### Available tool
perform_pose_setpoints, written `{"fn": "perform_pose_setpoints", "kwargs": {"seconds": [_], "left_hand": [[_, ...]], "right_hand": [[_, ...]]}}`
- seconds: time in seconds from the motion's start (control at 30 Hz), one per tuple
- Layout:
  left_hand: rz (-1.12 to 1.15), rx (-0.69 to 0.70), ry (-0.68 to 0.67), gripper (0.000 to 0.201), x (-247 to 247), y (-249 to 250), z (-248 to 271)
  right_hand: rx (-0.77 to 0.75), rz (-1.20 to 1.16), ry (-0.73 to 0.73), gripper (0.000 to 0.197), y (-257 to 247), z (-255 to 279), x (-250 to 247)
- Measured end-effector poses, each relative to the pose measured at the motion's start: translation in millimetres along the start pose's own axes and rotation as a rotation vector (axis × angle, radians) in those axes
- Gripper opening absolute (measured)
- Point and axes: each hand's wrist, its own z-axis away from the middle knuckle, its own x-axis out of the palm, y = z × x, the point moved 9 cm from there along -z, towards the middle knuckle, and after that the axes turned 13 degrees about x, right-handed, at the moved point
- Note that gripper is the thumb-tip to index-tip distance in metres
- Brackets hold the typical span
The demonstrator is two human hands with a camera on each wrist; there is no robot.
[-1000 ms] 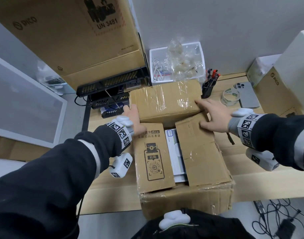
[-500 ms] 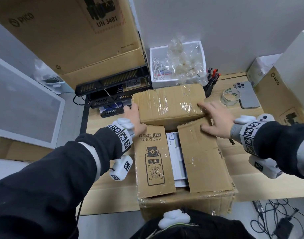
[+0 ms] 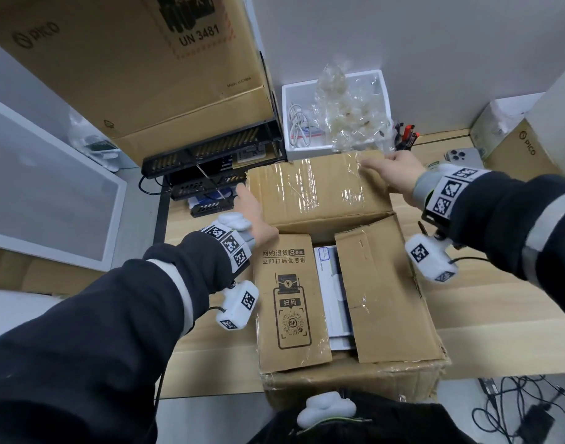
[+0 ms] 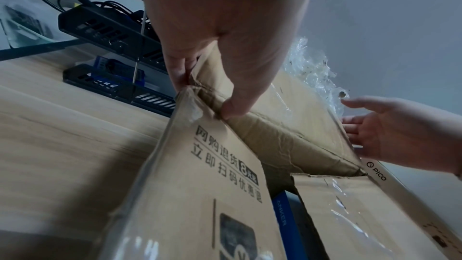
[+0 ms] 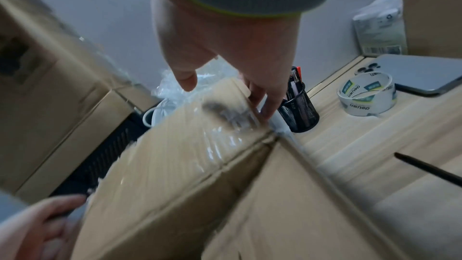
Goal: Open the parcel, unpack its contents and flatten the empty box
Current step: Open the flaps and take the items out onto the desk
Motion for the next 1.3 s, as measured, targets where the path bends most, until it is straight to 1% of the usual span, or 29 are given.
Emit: {"fn": "perform_pose_setpoints", "kwargs": {"seconds": [0.03, 0.1, 0.13, 0.17, 0.3, 0.33, 0.43, 0.53, 0.73, 0.83, 0.9, 0.97, 1.03, 1.13, 1.23, 1.3], "left_hand": [[-0.015, 0.02, 0.001, 0.094, -1, 0, 0], [-0.041, 0.052, -0.005, 0.092, -1, -1, 2], [-0.049, 0.068, -0.013, 0.094, 0, -1, 3], [-0.047, 0.075, -0.021, 0.096, 1, -1, 3], [-0.047, 0.116, -0.026, 0.098, 0, 3, 4], [-0.043, 0.125, -0.028, 0.098, -1, 4, 4], [-0.031, 0.138, -0.023, 0.1, -1, 3, 3], [-0.008, 0.157, -0.018, 0.101, -1, 3, 2], [-0.014, 0.197, -0.02, 0.101, -1, 4, 0], [-0.002, 0.212, -0.016, 0.104, -1, 4, -1], [0.001, 0.215, -0.024, 0.106, 0, 3, -2], [-0.012, 0.218, -0.042, 0.102, 2, 2, -5], [-0.052, 0.214, -0.071, 0.094, 4, -1, -7], [-0.158, 0.223, -0.147, 0.081, 14, -5, -8], [-0.218, 0.238, -0.198, 0.073, 23, -7, -7], [-0.233, 0.256, -0.218, 0.056, 24, -5, -6]], "right_hand": [[0.046, -0.04, -0.015, 0.055, 0, -6, 1], [0.109, -0.116, 0.003, 0.089, 1, -16, -1], [0.12, -0.158, 0.015, 0.098, 1, -18, -2], [0.123, -0.195, 0.017, 0.099, 0, -20, -2], [0.113, -0.21, 0.032, 0.096, -8, -19, -2], [0.094, -0.196, 0.035, 0.092, -12, -17, -2], [0.009, -0.111, 0.063, 0.061, -25, -13, -3], [-0.089, -0.01, 0.085, 0.044, -39, -8, -3], [-0.24, 0.183, 0.139, 0.034, -68, 2, 8], [-0.287, 0.25, 0.183, 0.023, -81, 6, 18], [-0.307, 0.307, 0.196, 0.021, -86, 9, 24], [-0.311, 0.408, 0.212, 0.023, -87, 11, 28], [-0.314, 0.496, 0.239, 0.026, -85, 12, 28], [-0.319, 0.566, 0.281, 0.03, -81, 11, 23], [-0.289, 0.628, 0.254, 0.032, -73, 8, 21], [-0.281, 0.643, 0.232, 0.039, -68, 6, 22]]}}
